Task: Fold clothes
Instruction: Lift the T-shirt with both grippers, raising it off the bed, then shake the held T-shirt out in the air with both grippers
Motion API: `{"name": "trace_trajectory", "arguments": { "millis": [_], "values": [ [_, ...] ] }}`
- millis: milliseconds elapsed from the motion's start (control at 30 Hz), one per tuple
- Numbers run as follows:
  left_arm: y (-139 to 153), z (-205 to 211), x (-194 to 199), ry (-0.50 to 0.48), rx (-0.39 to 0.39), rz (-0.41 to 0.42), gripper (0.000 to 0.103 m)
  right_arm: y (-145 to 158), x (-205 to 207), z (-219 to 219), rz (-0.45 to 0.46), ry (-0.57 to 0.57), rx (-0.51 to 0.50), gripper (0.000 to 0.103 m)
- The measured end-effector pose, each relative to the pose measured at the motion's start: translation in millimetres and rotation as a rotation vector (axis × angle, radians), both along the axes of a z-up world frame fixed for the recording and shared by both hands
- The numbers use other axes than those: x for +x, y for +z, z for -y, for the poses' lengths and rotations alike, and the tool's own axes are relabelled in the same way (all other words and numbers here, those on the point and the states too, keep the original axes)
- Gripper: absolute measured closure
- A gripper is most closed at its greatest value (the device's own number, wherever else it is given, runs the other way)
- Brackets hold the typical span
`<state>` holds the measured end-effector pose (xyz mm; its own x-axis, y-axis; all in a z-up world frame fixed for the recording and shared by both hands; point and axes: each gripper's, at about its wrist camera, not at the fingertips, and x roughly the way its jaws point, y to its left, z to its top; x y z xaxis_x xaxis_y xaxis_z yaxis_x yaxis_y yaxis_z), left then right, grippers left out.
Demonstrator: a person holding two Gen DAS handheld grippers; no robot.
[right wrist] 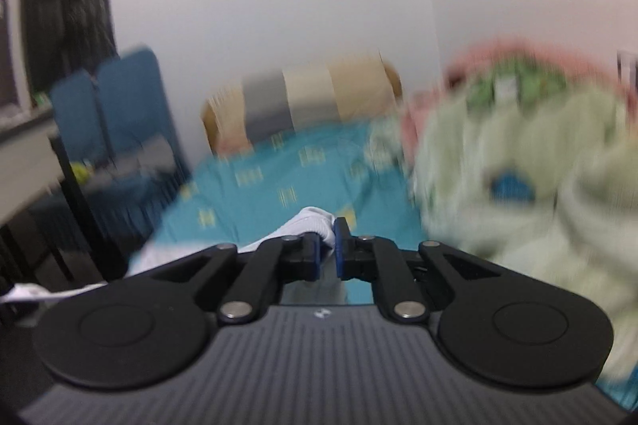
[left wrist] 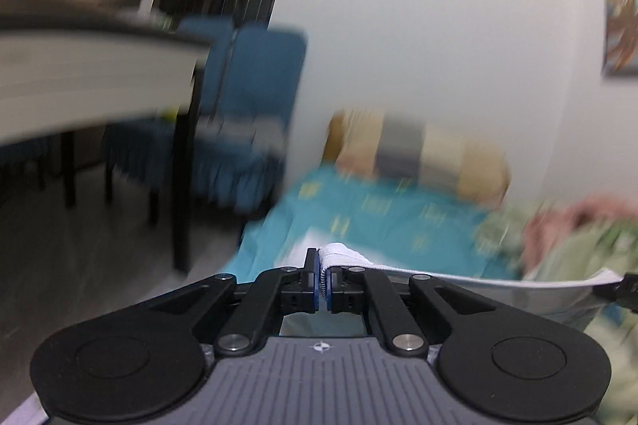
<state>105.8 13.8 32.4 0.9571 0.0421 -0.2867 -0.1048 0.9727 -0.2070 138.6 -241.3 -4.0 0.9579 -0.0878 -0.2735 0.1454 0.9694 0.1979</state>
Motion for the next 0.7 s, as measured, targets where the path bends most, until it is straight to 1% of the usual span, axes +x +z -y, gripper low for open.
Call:
{"name": "trace_trajectory", "arguments": {
  "millis": [67, 200, 267, 367, 433, 500, 567, 633, 700],
  "values": [
    [44, -1, -6, -0.003, -0.007, 0.070, 0.100, 42, -10, 3, 0.069, 0.009, 0.007, 0.093],
    [144, 1, -29, -0.012, 0.003, 0.228, 0.101, 140, -46, 6, 0.233, 0.030, -0.004, 0.093],
    [196, 1, -43, -0.032, -0.007, 0.285, 0.101, 187, -69, 11, 0.298, 0.043, 0.009, 0.093],
    [268, 3, -76, -0.051, 0.028, 0.364, 0.101, 255, -109, 17, 0.386, 0.064, 0.017, 0.093],
    [311, 4, -98, -0.066, 0.047, 0.406, 0.100, 293, -138, 20, 0.434, 0.081, 0.012, 0.093],
    [350, 5, -121, -0.085, 0.056, 0.431, 0.100, 326, -168, 23, 0.482, 0.095, 0.008, 0.093],
    [379, 8, -142, -0.096, 0.069, 0.461, 0.100, 355, -195, 26, 0.531, 0.106, -0.001, 0.093],
    [402, 16, -158, -0.101, 0.083, 0.479, 0.100, 377, -214, 29, 0.572, 0.108, -0.017, 0.093],
    [419, 23, -167, -0.106, 0.093, 0.487, 0.100, 391, -218, 31, 0.580, 0.107, -0.032, 0.093]
  ]
}}
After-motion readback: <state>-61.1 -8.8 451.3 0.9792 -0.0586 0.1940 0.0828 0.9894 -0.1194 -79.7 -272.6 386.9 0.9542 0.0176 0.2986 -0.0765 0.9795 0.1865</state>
